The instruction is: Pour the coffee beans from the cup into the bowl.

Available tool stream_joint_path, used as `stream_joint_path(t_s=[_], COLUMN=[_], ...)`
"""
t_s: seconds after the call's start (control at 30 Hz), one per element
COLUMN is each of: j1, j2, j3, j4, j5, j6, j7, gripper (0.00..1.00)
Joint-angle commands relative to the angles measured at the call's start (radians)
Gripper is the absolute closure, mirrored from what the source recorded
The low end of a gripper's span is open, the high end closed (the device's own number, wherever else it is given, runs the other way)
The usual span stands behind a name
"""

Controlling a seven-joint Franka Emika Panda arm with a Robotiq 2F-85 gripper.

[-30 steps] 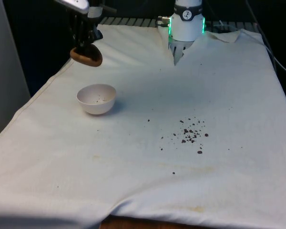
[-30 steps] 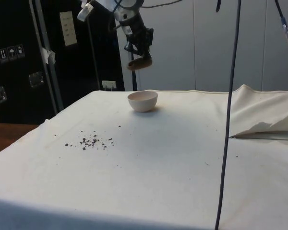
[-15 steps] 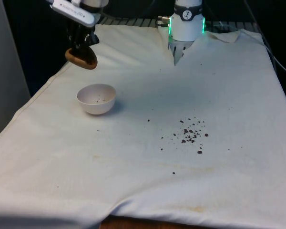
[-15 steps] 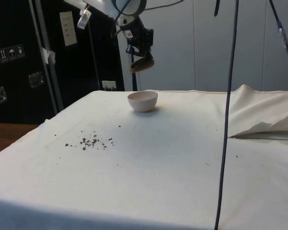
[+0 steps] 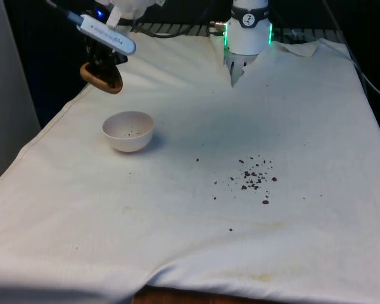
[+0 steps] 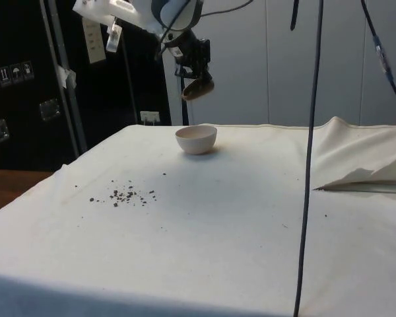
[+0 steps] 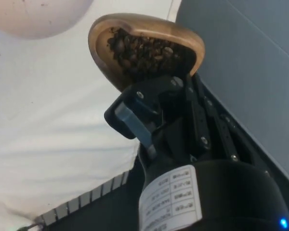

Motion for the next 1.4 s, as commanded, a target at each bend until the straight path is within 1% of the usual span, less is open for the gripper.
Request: stream_joint_path(t_s=[0.0, 0.03, 0.07, 0.27, 0.3, 0.33, 0.43, 0.47, 0.57, 0.6, 0.63, 0.87, 0.9, 0.93, 0.97, 1.13, 1.17, 1.2, 1.37], j1=[0.006, 0.001, 0.007, 0.012, 0.007, 0.013, 0.016, 0.018, 0.021, 0.016, 0.022, 0.03, 0.024, 0.031, 0.034, 0.038, 0.033, 0.039, 0.044], j2=[0.007, 0.002, 0.009, 0.027, 0.022, 0.029, 0.037, 0.043, 0.05, 0.047, 0.054, 0.077, 0.07, 0.08, 0.086, 0.101, 0.095, 0.107, 0.123], j3=[-0.004, 0.0, -0.004, -0.002, 0.002, -0.001, 0.0, 0.002, 0.004, 0.007, 0.005, 0.012, 0.015, 0.012, 0.014, 0.02, 0.023, 0.023, 0.029], j4=[0.007, 0.001, 0.009, 0.025, 0.02, 0.028, 0.036, 0.041, 0.05, 0.047, 0.054, 0.08, 0.074, 0.084, 0.09, 0.107, 0.101, 0.114, 0.131], j5=[-0.015, -0.007, -0.022, -0.066, -0.061, -0.072, -0.091, -0.105, -0.122, -0.119, -0.128, -0.177, -0.17, -0.183, -0.195, -0.224, -0.219, -0.235, -0.264], j6=[-0.013, -0.004, -0.018, -0.046, -0.037, -0.051, -0.067, -0.077, -0.095, -0.088, -0.102, -0.156, -0.142, -0.163, -0.176, -0.211, -0.2, -0.225, -0.26], j7=[0.007, 0.003, 0.011, 0.031, 0.028, 0.034, 0.043, 0.048, 0.055, 0.053, 0.057, 0.074, 0.071, 0.076, 0.08, 0.09, 0.088, 0.094, 0.101], gripper=[1.0, 1.0, 1.0, 1.0, 1.0, 1.0, 1.0, 1.0, 1.0, 1.0, 1.0, 1.0, 1.0, 1.0, 1.0, 1.0, 1.0, 1.0, 1.0])
